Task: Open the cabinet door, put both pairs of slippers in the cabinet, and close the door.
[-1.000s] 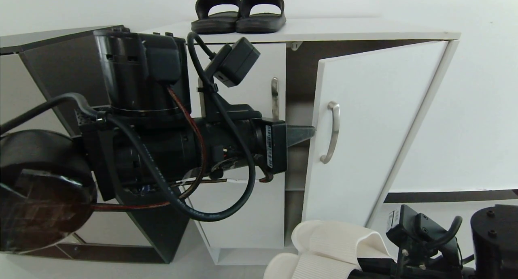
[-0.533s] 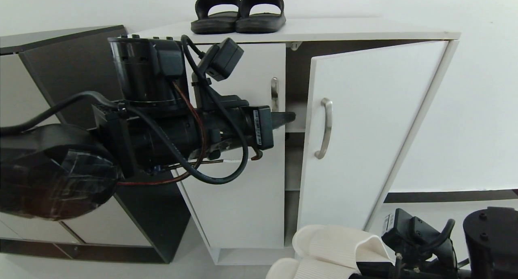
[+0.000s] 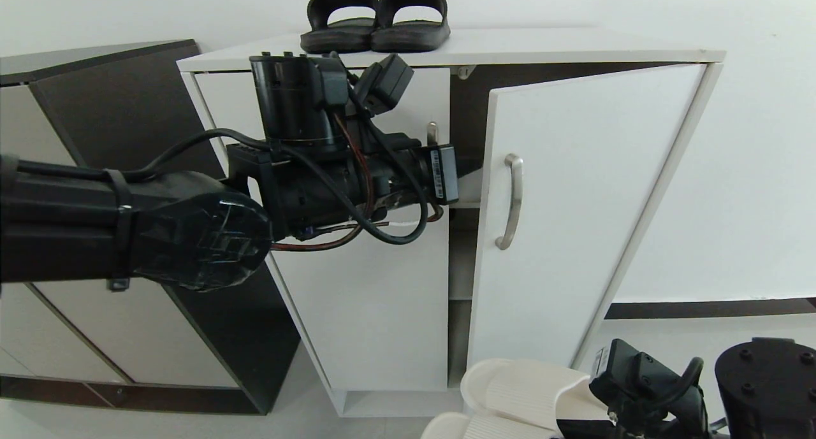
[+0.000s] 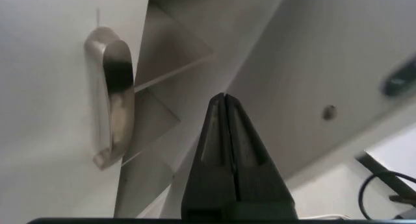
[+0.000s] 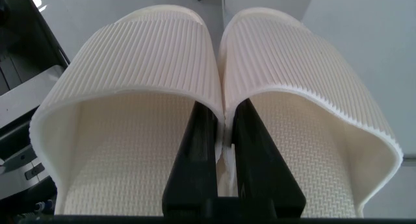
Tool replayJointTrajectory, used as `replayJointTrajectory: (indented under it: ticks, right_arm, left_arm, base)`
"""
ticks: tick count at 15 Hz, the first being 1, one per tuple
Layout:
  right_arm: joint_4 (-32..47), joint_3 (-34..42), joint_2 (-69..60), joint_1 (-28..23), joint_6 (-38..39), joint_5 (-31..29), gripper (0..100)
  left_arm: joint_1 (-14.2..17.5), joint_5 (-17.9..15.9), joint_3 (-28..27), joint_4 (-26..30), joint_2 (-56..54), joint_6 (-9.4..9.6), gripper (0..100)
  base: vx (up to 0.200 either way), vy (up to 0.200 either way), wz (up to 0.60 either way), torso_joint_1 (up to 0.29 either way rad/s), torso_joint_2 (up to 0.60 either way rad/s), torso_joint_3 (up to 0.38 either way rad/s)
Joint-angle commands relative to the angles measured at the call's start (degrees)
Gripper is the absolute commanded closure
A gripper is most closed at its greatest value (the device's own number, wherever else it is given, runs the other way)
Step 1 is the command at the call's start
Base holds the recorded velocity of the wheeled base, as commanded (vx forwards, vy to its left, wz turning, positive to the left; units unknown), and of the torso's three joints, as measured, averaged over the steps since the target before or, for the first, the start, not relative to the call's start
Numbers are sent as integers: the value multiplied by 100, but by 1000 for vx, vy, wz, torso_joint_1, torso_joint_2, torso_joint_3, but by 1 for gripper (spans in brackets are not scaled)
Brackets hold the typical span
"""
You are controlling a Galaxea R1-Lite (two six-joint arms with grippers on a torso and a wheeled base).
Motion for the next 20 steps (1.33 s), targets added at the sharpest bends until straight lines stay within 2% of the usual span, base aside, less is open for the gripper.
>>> replayJointTrajectory:
  ticks: [1,3,5,7,10,11,13,15,16,17,19,20]
  right_arm:
    - [0,12,37,11,-1,1,100]
    - [18,29,72,28,-1,-7,100]
    - [395,29,81,116,-1,1,100]
    - [439,29,81,116,8,1,100]
    - [439,108,-165,397,-27,28,100]
    - [439,135,-218,512,-27,28,100]
    - [422,108,-200,547,-18,10,100]
    - [413,-191,-33,494,105,-43,100]
    - [413,-419,143,380,307,-280,100]
    - [413,-718,468,318,676,-790,100]
    - [413,-1254,951,178,1309,-1765,100]
    - [413,-1597,1268,-42,1449,-2337,100]
  left_arm:
    - [-20,3,-87,-8,203,-4,100]
    - [-38,29,-96,-78,176,-39,100]
    - [-152,179,-43,-157,89,-303,100]
    - [-442,469,194,-386,-78,-311,100]
    - [-1171,486,651,-447,-386,-276,100]
    - [-1224,460,642,-447,-360,-276,100]
    - [-1180,451,616,-465,-298,-285,100]
    - [-811,504,616,-650,-325,-285,100]
    - [-591,539,633,-746,-360,-285,100]
    - [-415,776,669,-746,-518,-285,100]
    - [-152,1532,871,-702,-966,-267,100]
    - [50,1972,1178,-606,-1397,-188,100]
  base:
    - [0,0,0,0,0,0]
    - [-100,0,0,1,-1,-1]
    - [-200,0,0,2,7,0]
    - [-200,0,0,5,2,2]
    - [-200,0,0,5,4,1]
    - [-200,0,0,2,-2,2]
    - [-200,0,0,2,2,0]
    - [-100,0,0,1,1,4]
    - [0,0,0,0,0,0]
    - [0,0,0,0,0,0]
    - [0,0,0,0,0,0]
    - [0,0,0,0,0,0]
